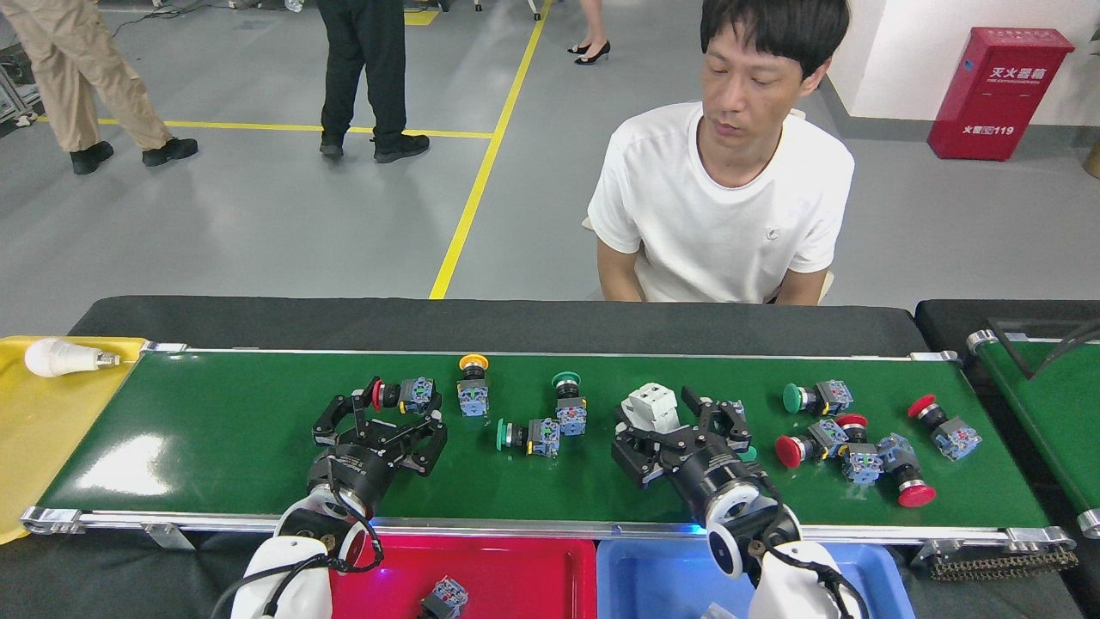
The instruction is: Pick switch part from conveyor to tray
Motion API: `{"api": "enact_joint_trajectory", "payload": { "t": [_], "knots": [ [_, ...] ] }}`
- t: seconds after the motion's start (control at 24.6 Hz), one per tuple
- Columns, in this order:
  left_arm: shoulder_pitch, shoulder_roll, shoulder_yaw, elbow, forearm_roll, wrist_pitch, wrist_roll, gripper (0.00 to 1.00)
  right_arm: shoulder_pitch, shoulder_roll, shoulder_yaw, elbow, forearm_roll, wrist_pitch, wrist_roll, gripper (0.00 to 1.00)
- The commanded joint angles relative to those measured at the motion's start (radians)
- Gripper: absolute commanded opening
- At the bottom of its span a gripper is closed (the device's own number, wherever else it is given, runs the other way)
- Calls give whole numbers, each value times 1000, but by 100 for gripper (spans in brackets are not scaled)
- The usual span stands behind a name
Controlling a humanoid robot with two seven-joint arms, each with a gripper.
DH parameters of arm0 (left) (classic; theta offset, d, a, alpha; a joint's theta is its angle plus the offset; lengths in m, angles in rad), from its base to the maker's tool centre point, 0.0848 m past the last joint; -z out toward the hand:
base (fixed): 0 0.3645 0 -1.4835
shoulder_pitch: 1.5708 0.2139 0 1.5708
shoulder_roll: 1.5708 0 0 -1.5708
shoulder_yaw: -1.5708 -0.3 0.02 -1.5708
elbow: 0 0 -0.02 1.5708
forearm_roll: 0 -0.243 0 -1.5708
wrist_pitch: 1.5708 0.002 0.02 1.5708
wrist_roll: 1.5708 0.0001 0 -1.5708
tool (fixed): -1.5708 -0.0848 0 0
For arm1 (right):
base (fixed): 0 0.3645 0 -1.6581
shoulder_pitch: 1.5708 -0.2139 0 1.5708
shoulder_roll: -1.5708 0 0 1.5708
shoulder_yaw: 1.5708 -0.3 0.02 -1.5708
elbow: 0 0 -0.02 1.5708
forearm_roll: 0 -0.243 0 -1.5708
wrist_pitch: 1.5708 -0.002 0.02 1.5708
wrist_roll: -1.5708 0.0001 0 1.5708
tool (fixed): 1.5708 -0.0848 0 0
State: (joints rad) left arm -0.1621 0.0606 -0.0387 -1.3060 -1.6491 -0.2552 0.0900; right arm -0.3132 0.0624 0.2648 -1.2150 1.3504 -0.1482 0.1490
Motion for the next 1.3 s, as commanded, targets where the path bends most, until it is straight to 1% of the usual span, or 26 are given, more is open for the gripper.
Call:
{"api": "enact_joint_trajectory", "payload": {
  "t": [0.0, 0.04, 0.08, 0.12, 0.16, 0.2, 0.24, 0.33, 0.37, 0.45, 0.49, 0.57, 0.61, 0.65, 0.69, 0.73, 0.81, 0.89, 0.93, 1.02, 1.06, 1.1, 1.14, 1.18, 1.26],
  "knots": [
    [127, 34, 31, -168, 22, -65, 8, 6, -18, -19, 1, -9, -5, -28, 0, 33],
    [194, 39, 40, -231, 28, -85, 10, 6, -17, -32, 1, -12, -7, -54, 0, 23],
    [283, 42, 48, -303, 28, -104, 14, 7, -18, -41, -2, -15, -13, -96, -3, 10],
    [349, 47, 46, -346, 26, -108, 25, 7, -17, -42, -9, -15, -28, -132, -6, 4],
    [412, 57, 40, -372, 15, -108, 40, 13, -17, -42, -10, -17, -59, -165, -6, 2],
    [432, 67, 34, -377, 6, -108, 43, 22, -15, -46, -10, -20, -79, -175, -6, 2],
    [440, 64, 28, -377, -3, -108, 43, 39, -15, -53, -10, -23, -96, -188, -6, 2],
    [437, 62, 26, -374, -15, -107, 43, 68, -15, -72, -12, -35, -119, -208, -5, 2],
    [435, 62, 31, -377, -14, -105, 45, 100, -14, -84, -12, -55, -140, -228, -5, 2],
    [432, 62, 34, -381, -11, -108, 43, 100, 0, -122, -21, -110, -195, -286, -3, 2],
    [432, 58, 40, -387, -8, -108, 43, 100, 17, -154, -38, -155, -238, -341, 3, 2],
    [435, 56, 76, -394, 23, -105, 39, 100, 78, -214, -82, -233, -327, -448, 14, 2],
    [440, 53, 105, -394, 52, -107, 31, 100, 114, -246, -108, -264, -376, -524, 15, 2],
    [443, 47, 137, -392, 84, -104, 27, 100, 152, -293, -145, -287, -438, -628, 15, 2],
    [443, 41, 155, -392, 104, -99, 14, 100, 186, -319, -176, -294, -474, -637, 15, 2],
    [440, 21, 191, -386, 130, -91, -19, 100, 241, -355, -223, -294, -514, -637, 15, 3],
    [429, -27, 278, -383, 167, -61, -81, 100, 315, -383, -308, -287, -536, -637, 15, 4],
    [429, -35, 318, -378, 172, -56, -90, 100, 376, -381, -389, -281, -551, -637, 15, 5],
    [428, -33, 322, -378, 172, -55, -90, 100, 424, -377, -426, -279, -557, -637, 15, 6],
    [424, -33, 326, -378, 172, -53, -90, 100, 467, -377, -435, -287, -559, -637, 15, 12],
    [421, -31, 326, -377, 170, -53, -90, 100, 477, -377, -435, -290, -559, -637, 17, 21],
    [408, -31, 321, -377, 163, -52, -90, 100, 480, -374, -435, -297, -559, -637, 24, 42],
    [389, -28, 316, -374, 160, -52, -90, 100, 480, -369, -437, -304, -559, -637, 33, 68],
    [357, -27, 315, -360, 147, -52, -93, 100, 480, -354, -438, -313, -559, -637, 46, 100],
    [279, -27, 309, -299, 86, -53, -95, 100, 479, -326, -446, -333, -562, -637, 57, 99]
  ]
}}
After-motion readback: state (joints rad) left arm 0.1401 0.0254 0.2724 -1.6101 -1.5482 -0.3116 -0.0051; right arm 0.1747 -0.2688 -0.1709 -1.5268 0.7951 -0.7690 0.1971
